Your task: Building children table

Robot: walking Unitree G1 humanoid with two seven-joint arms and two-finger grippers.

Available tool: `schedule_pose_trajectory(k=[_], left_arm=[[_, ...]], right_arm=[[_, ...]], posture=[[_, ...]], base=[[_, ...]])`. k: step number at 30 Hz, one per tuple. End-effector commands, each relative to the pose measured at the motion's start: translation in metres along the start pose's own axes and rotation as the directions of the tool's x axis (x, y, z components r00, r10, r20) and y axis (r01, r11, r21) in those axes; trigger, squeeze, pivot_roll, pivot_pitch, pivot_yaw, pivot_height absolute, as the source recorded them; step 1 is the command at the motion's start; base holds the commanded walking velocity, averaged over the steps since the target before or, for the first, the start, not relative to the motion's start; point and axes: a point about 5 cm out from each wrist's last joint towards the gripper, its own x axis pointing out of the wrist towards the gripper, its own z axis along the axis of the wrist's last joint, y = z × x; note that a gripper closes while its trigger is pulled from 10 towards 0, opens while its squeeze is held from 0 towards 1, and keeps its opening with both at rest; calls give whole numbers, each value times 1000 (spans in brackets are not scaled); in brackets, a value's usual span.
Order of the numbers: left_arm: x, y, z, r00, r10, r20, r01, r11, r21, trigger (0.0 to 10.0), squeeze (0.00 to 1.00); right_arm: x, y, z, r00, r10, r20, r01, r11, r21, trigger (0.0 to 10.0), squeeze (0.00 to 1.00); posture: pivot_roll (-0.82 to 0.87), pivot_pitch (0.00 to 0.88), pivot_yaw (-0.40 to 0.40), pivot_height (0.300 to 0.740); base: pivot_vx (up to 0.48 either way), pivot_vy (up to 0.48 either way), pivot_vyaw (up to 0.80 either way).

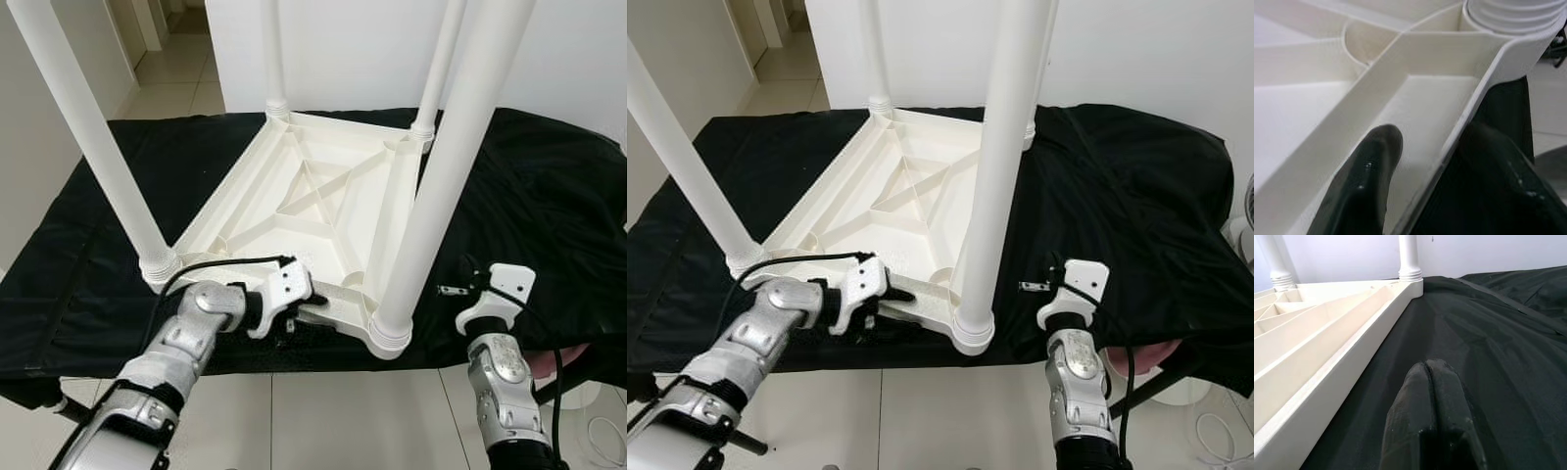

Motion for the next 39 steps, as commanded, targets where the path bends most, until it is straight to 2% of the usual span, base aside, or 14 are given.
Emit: schedule_pose_trajectory(k=[1, 2, 4, 5, 7, 9, 10, 11, 26, 27, 31, 32, 36, 39], left_arm=[[-5, 10, -25, 954, 274, -123, -282, 958, -56, 10000, 0], [-5, 11, -27, 947, 291, -139, -302, 951, -66, 8824, 0], [-6, 12, -28, 940, 307, -151, -318, 946, -61, 8078, 0], [-6, 13, -29, 936, 315, -156, -327, 944, -55, 6275, 0], [-6, 14, -30, 935, 318, -158, -331, 941, -64, 6275, 0], [-6, 15, -29, 931, 330, -156, -343, 937, -70, 2275, 0], [-6, 15, -29, 931, 330, -156, -343, 937, -70, 2275, 0], [-6, 15, -29, 929, 336, -154, -349, 934, -71, 0, 0], [-14, 14, -30, 946, 283, -158, -293, 955, -39, 0, 0], [-15, 14, -29, 946, 284, -155, -292, 956, -29, 10000, 0], [-14, 14, -29, 946, 285, -152, -293, 956, -31, 10000, 0], [-14, 15, -27, 951, 278, -136, -286, 958, -38, 10000, 1000], [-15, 16, -24, 955, 276, -109, -280, 959, -32, 10000, 1000], [-20, 17, -12, 961, 275, -24, -275, 962, 0, 10000, 1000]], right_arm=[[1, 0, -2, 1000, -5, -11, 5, 1000, 2, 10000, 0], [1, 0, -2, 1000, -5, -10, 5, 1000, 2, 10000, 0], [1, 0, -2, 1000, -6, -11, 6, 1000, 1, 10000, 0], [1, 0, -2, 1000, -6, -11, 6, 1000, 1, 10000, 0], [2, 0, -2, 1000, -5, -11, 5, 1000, 1, 10000, 0], [2, 0, -2, 1000, -3, -12, 3, 1000, -1, 10000, 0], [2, 0, -2, 1000, -3, -12, 3, 1000, -1, 10000, 0], [3, 0, -2, 1000, -2, -12, 2, 1000, -1, 10000, 0], [3, -1, -2, 1000, -1, -13, 1, 1000, -7, 10000, 0], [4, -1, -2, 1000, -1, -12, 1, 1000, -8, 10000, 0], [4, -1, -2, 1000, -2, -10, 2, 1000, -7, 10000, 0], [4, -1, -1, 1000, -3, -7, 3, 1000, -5, 10000, 0], [5, -1, -1, 1000, -3, -5, 3, 1000, -6, 10000, 0], [5, -1, -1, 1000, -7, -5, 7, 1000, 3, 10000, 0]], posture=[[-132, 0, 39, 740], [-132, 0, 39, 740], [-132, 0, 38, 740], [-132, 0, 38, 740], [-131, 0, 35, 740], [-128, 0, 31, 740], [-128, 0, 31, 740], [-128, 0, 31, 740], [-127, 0, 32, 740], [-126, 0, 31, 740], [-126, 0, 31, 740], [-125, 0, 29, 740], [-125, 0, 29, 740], [-123, 0, 24, 740]], base=[[0, 0, 0], [0, 0, 0], [0, 0, 0], [0, 0, 0], [0, 0, 0], [0, 0, 0], [0, 0, 0], [0, 0, 0], [0, 0, 0], [0, 0, 0], [0, 0, 0], [0, 0, 0], [0, 0, 0], [0, 0, 0]])
